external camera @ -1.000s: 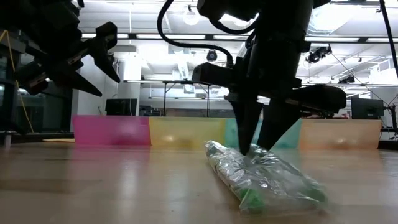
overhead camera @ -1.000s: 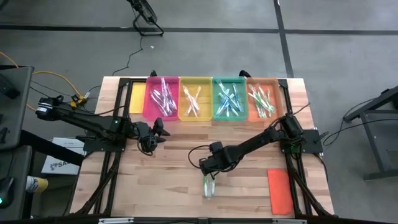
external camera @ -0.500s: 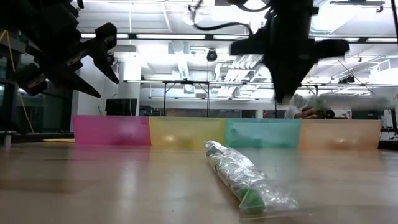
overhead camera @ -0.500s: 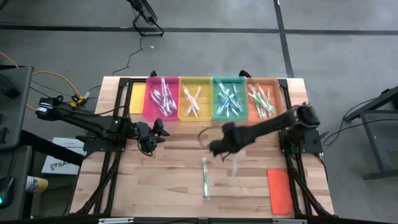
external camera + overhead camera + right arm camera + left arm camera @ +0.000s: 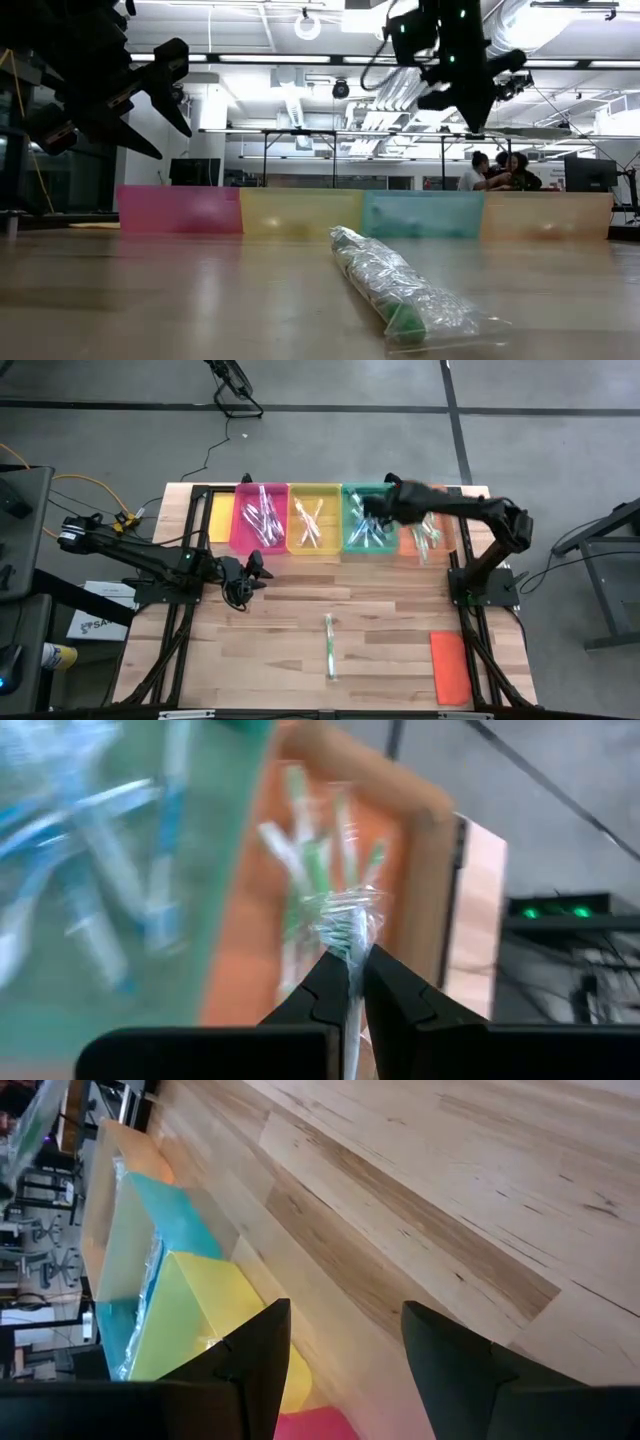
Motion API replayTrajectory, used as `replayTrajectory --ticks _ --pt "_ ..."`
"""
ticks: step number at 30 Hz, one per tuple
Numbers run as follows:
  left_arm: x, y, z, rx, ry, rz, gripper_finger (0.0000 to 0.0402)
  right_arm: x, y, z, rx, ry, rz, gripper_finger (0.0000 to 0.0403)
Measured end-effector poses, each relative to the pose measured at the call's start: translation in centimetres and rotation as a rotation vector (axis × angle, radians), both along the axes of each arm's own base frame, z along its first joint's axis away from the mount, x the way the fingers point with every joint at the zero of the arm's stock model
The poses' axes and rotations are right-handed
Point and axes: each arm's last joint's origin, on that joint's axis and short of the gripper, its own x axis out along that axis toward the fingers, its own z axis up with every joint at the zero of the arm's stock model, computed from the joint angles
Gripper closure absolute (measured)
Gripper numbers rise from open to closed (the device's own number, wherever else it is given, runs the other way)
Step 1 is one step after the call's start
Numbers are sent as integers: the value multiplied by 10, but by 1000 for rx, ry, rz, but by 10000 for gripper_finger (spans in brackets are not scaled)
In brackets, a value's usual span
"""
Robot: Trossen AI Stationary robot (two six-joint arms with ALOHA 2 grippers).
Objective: Pick & Place Toothbrushes
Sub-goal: Put the green toothbrush into the orange bin
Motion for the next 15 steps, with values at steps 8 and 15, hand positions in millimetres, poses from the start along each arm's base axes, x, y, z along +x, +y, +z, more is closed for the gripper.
replayTrajectory --ticks 8,15 --pt "0 0 0 0 -1 2 215 -30 -71 -2 15 -10 -126 390" --pt "0 0 0 -7 -2 8 215 -40 -92 -8 13 -21 -144 365"
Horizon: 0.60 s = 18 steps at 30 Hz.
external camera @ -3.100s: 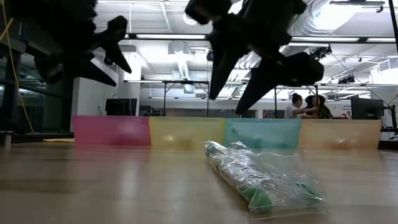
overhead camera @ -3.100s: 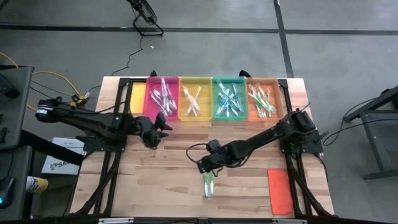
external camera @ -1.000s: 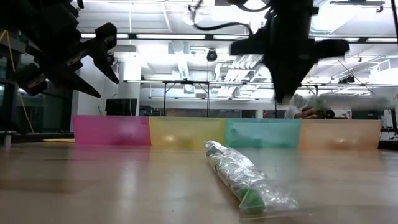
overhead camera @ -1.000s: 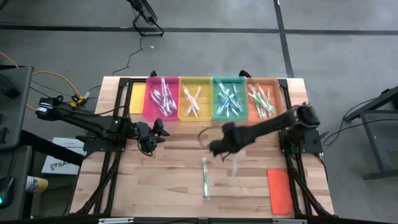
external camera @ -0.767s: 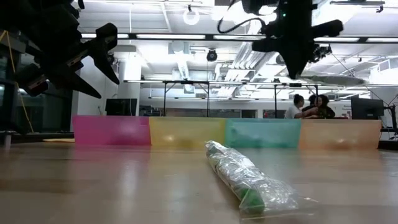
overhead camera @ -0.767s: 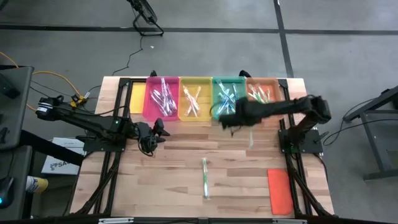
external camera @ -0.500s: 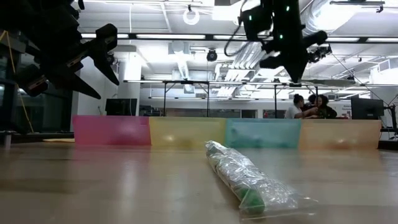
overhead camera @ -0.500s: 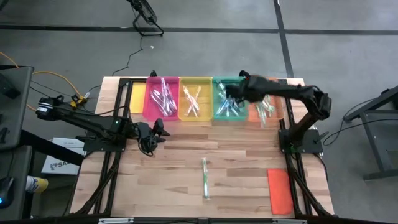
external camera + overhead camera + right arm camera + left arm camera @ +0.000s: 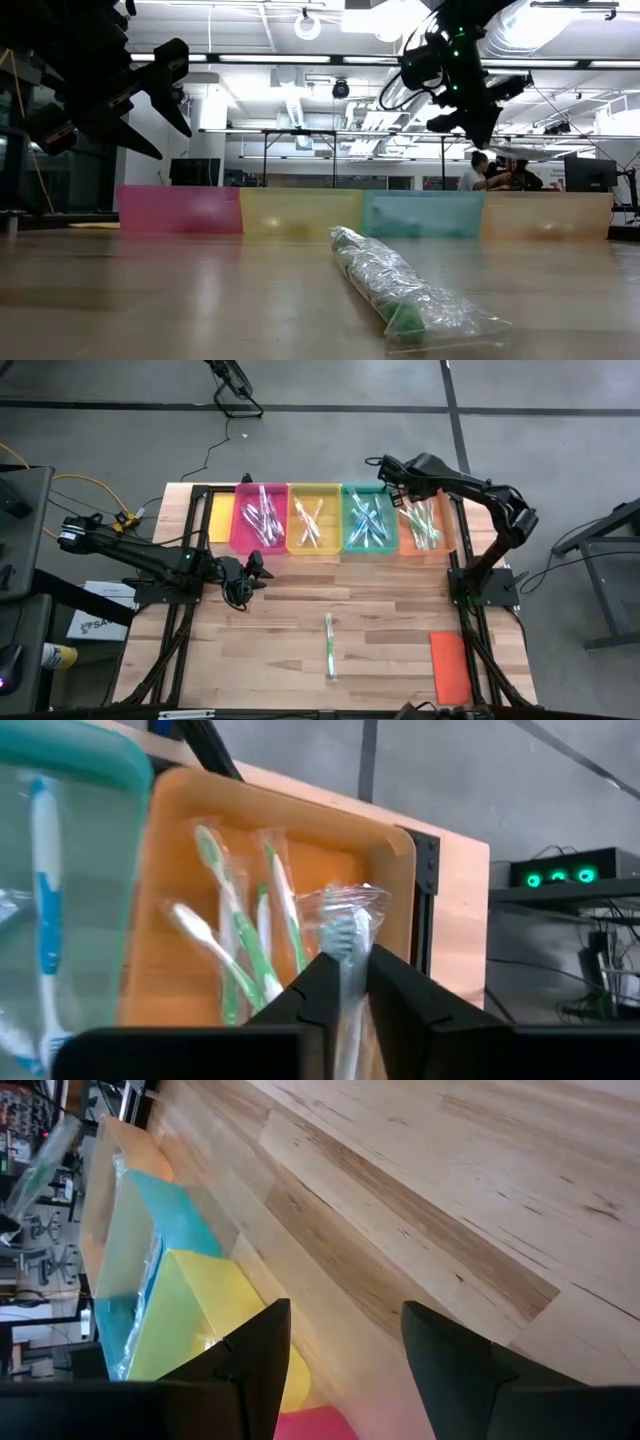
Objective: Pick & Place Toothbrushes
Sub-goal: Put the green toothbrush into the orange bin
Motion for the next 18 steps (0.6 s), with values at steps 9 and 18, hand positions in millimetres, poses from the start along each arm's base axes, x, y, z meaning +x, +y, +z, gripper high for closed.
replayTrajectory --ticks 9,18 --pt "-3 1 -15 -7 -3 5 215 -6 2 -15 51 16 -35 242" --pt "-3 1 -17 -2 -23 5 215 29 47 -18 258 -222 3 196"
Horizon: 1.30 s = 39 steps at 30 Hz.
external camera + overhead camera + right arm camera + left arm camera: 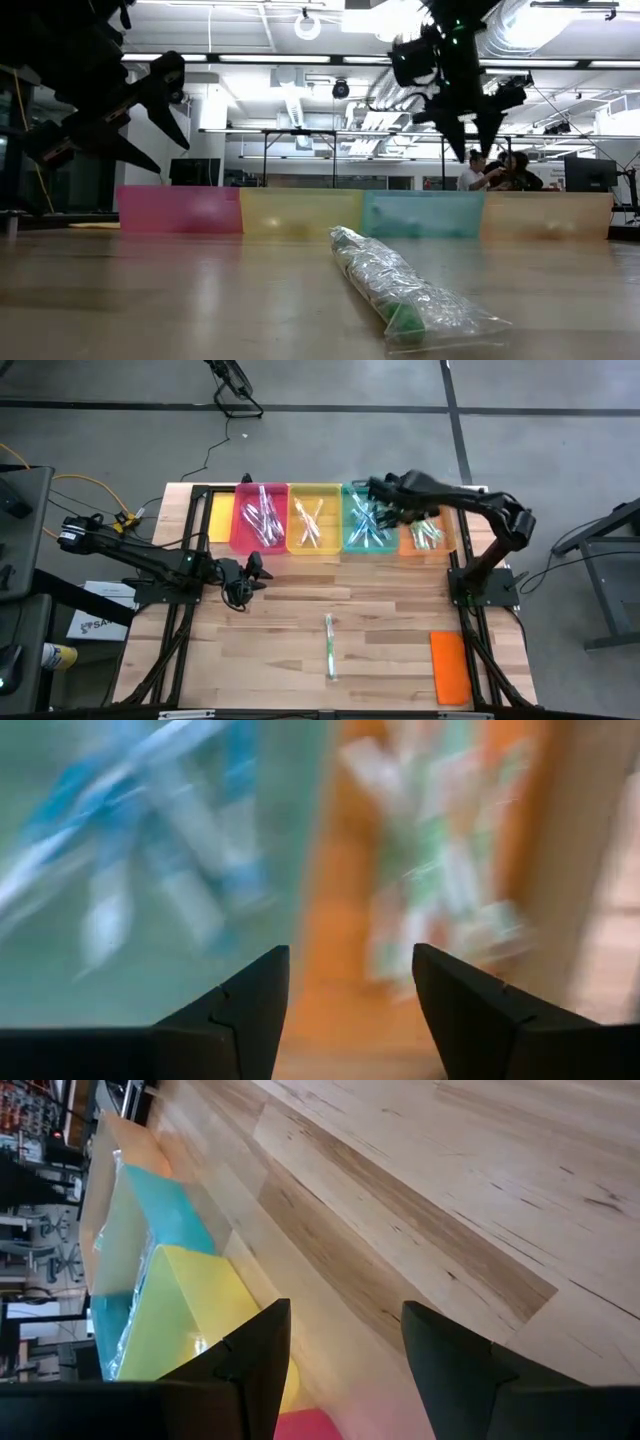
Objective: Pick & Place Toothbrushes
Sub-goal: Put the green toothbrush into the orange bin
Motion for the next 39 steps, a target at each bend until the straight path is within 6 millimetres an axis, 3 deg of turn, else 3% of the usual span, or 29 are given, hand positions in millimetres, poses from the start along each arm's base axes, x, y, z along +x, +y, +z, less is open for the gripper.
replayTrajectory --ticks 6,12,19,28,33,39 --pt "0 0 0 -2 0 2 215 48 76 0 -15 -196 118 203" --pt "-1 0 -2 -7 21 -1 215 79 159 -3 -13 -425 172 204" --pt "-2 -2 -3 -71 37 -53 215 105 229 -29 53 -562 299 214" --pt "-6 -2 -8 -91 108 -55 215 127 264 -69 234 -605 266 234" --pt "-9 -2 -11 -89 146 -51 215 138 269 -85 302 -639 254 243" --pt "-11 -1 -15 -87 167 -51 215 145 271 -90 309 -673 255 254"
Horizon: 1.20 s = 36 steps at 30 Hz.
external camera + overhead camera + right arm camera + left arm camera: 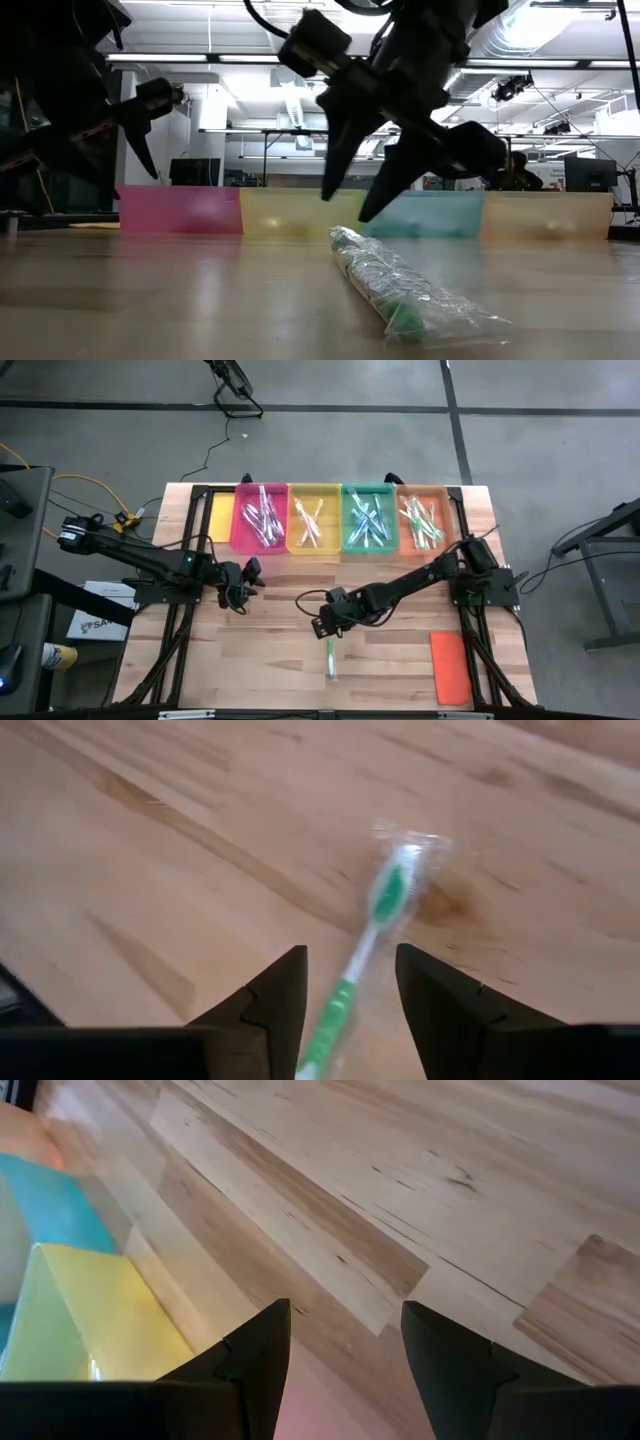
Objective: Pick & Place Toothbrushes
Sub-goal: Put the green toothbrush into the orange bin
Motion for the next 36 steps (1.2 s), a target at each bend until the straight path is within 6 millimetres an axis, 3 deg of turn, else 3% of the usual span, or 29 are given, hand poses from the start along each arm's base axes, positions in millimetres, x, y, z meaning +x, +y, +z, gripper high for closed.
replayTrajectory --ticks 6,31,36 --pt "-3 1 -11 2 -3 -4 215 -1 0 -7 -10 36 4 265" --pt "-1 0 -9 -2 -27 -4 215 5 2 -28 -45 50 -7 272" --pt "-1 0 -9 -2 -27 -4 215 4 1 -29 -64 55 -19 327"
